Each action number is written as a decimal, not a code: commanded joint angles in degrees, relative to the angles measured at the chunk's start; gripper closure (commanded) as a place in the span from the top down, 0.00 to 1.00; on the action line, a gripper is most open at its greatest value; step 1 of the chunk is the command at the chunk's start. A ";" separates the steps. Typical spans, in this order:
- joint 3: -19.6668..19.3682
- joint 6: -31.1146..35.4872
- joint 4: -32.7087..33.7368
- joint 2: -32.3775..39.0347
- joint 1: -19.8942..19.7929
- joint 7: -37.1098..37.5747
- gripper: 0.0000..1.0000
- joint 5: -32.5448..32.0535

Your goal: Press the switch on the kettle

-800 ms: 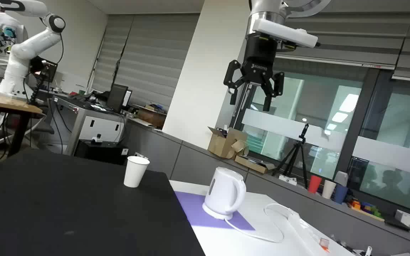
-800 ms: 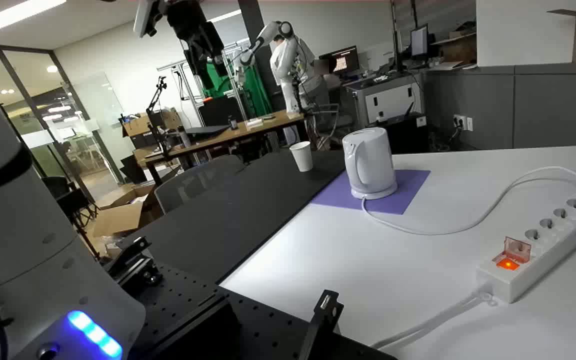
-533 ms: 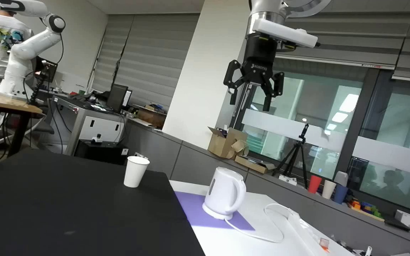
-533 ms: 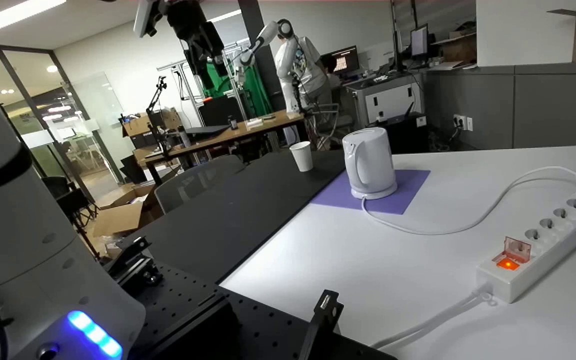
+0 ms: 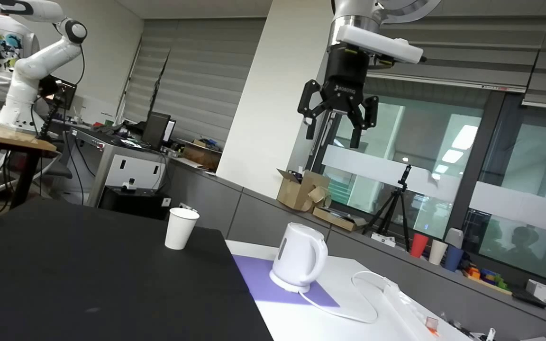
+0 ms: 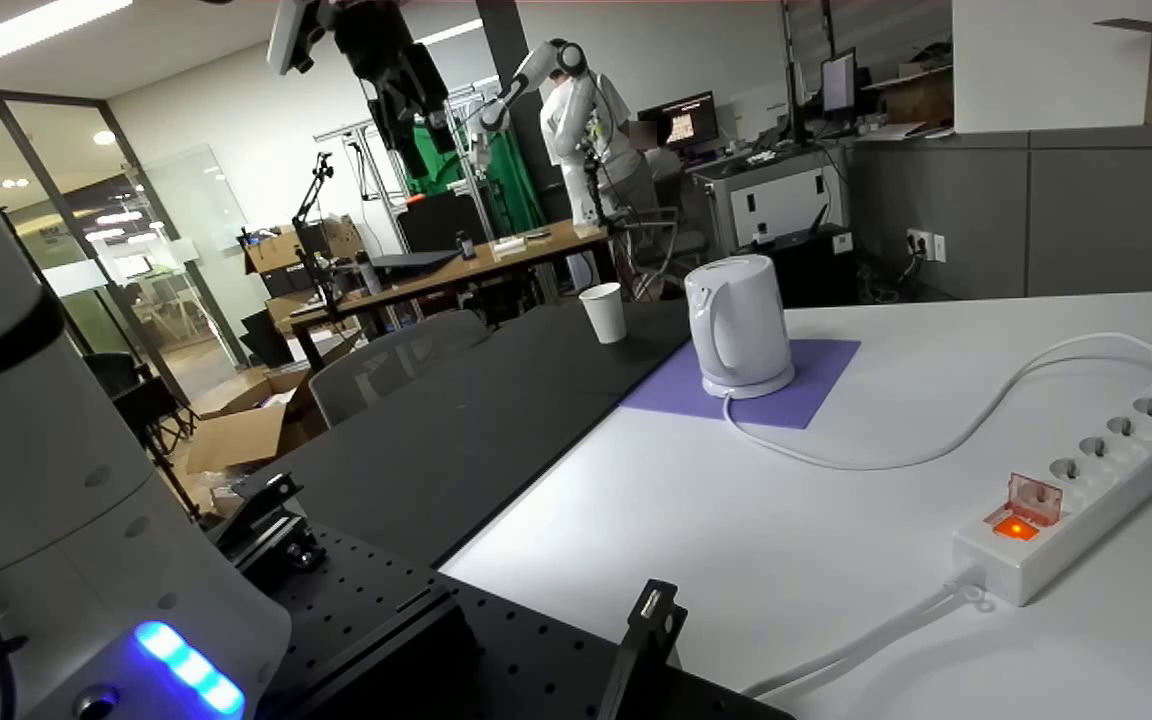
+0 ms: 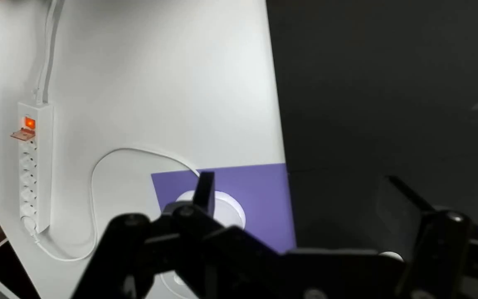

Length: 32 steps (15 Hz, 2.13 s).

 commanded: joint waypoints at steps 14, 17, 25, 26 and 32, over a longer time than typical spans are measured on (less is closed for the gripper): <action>-11.80 14.44 0.92 8.94 -3.40 -6.55 0.45 -9.92; -13.91 14.32 3.68 13.07 -4.00 -7.40 0.25 -11.19; -18.94 14.46 8.28 19.49 -3.47 -10.34 0.01 -8.13; -19.05 14.64 8.23 19.85 -3.43 -10.35 0.01 -8.17; -18.90 14.64 8.05 19.61 -2.98 -10.34 0.01 -8.19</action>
